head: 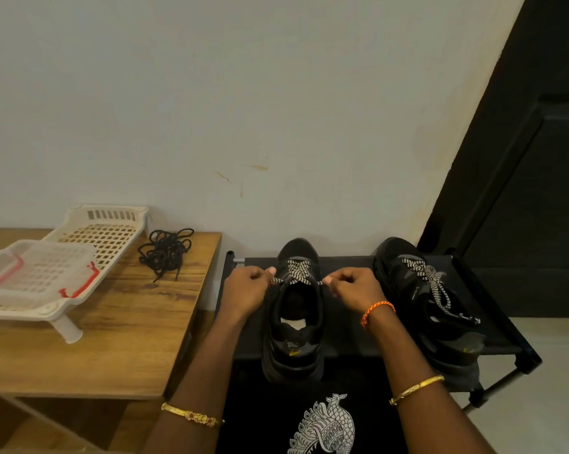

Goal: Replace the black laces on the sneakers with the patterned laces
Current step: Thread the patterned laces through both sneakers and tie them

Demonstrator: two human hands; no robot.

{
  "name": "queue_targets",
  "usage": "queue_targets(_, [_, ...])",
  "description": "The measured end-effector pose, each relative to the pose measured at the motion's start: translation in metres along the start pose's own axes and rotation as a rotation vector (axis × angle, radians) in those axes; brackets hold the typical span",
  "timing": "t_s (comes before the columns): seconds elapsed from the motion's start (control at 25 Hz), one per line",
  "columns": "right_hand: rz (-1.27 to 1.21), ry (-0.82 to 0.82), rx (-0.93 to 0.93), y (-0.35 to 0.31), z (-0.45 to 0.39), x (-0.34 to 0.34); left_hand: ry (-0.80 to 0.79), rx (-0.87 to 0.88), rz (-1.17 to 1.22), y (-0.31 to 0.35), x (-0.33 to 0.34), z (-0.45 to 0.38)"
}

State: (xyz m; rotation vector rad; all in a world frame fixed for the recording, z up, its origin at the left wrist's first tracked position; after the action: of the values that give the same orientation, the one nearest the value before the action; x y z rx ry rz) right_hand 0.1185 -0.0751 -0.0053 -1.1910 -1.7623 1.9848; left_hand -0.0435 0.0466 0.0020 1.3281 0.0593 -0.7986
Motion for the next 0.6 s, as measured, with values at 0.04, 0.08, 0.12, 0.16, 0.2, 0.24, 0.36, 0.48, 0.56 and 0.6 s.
queue_targets(0.04, [-0.104,0.012,0.001,-0.007,0.0,-0.002,-0.047,-0.022,0.057,0.005,-0.003,0.001])
queue_targets(0.08, [-0.189,0.01,0.001,-0.019,0.0,-0.005,-0.101,-0.048,0.113,0.013,-0.008,0.003])
queue_targets(0.12, [-0.24,-0.01,-0.001,-0.033,-0.001,-0.01,-0.153,-0.07,0.162,0.024,-0.014,0.005])
queue_targets(0.16, [-0.264,-0.048,-0.01,-0.048,-0.002,-0.015,-0.206,-0.086,0.2,0.037,-0.021,0.008])
queue_targets(0.2, [-0.27,-0.092,-0.027,-0.065,-0.003,-0.023,-0.263,-0.096,0.232,0.051,-0.027,0.011])
queue_targets(0.24, [-0.256,-0.135,-0.05,-0.083,-0.005,-0.031,-0.322,-0.105,0.255,0.066,-0.033,0.014])
queue_targets(0.36, [-0.198,-0.23,-0.075,-0.125,-0.011,-0.046,-0.463,-0.145,0.277,0.105,-0.041,0.02])
queue_targets(0.48, [-0.232,-0.266,-0.078,-0.151,-0.016,-0.056,-0.529,-0.167,0.277,0.138,-0.045,0.026])
queue_targets(0.56, [-0.239,-0.295,-0.082,-0.161,-0.018,-0.062,-0.553,-0.174,0.252,0.156,-0.045,0.031])
queue_targets(0.6, [-0.209,-0.305,-0.093,-0.165,-0.021,-0.064,-0.568,-0.179,0.243,0.164,-0.045,0.033])
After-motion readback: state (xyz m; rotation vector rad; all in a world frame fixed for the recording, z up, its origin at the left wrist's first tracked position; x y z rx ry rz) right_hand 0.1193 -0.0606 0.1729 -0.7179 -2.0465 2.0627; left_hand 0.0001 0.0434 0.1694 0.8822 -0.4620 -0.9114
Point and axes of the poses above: each hand's wrist, its own z-axis away from the middle knuckle, its own x-axis out of the palm, y = z × x, the point moved 4 cm from there along -z, towards the middle knuckle, and after that the axes turned 12 degrees about -x, right-handed, at the moved point
